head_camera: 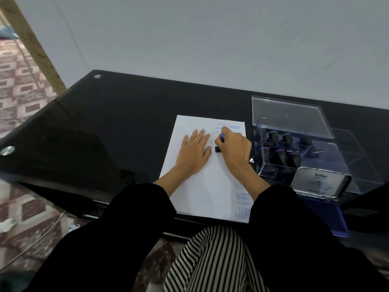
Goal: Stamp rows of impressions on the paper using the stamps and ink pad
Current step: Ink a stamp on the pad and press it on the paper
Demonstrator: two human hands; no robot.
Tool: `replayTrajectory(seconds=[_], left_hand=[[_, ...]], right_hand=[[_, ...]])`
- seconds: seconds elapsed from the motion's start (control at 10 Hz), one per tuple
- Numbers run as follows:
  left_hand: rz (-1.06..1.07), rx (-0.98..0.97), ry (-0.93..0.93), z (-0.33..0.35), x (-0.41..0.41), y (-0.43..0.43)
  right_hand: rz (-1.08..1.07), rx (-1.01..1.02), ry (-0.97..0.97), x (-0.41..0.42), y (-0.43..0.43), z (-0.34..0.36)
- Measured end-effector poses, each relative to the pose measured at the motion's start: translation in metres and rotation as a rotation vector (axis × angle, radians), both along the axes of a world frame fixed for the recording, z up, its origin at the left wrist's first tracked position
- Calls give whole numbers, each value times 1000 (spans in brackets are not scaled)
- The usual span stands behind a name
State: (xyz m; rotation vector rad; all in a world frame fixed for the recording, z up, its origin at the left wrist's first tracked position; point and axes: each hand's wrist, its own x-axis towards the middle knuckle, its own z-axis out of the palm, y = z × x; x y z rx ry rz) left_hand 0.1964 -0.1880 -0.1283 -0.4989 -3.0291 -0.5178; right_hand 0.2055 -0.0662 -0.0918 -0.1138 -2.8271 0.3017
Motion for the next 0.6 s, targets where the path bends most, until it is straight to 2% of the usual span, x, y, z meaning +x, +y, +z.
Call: replayTrajectory(seconds=[0.6], left_hand=[[4,-6,-1,0,-1,0]], right_hand=[[-20,1,-49,-1,-3,7]])
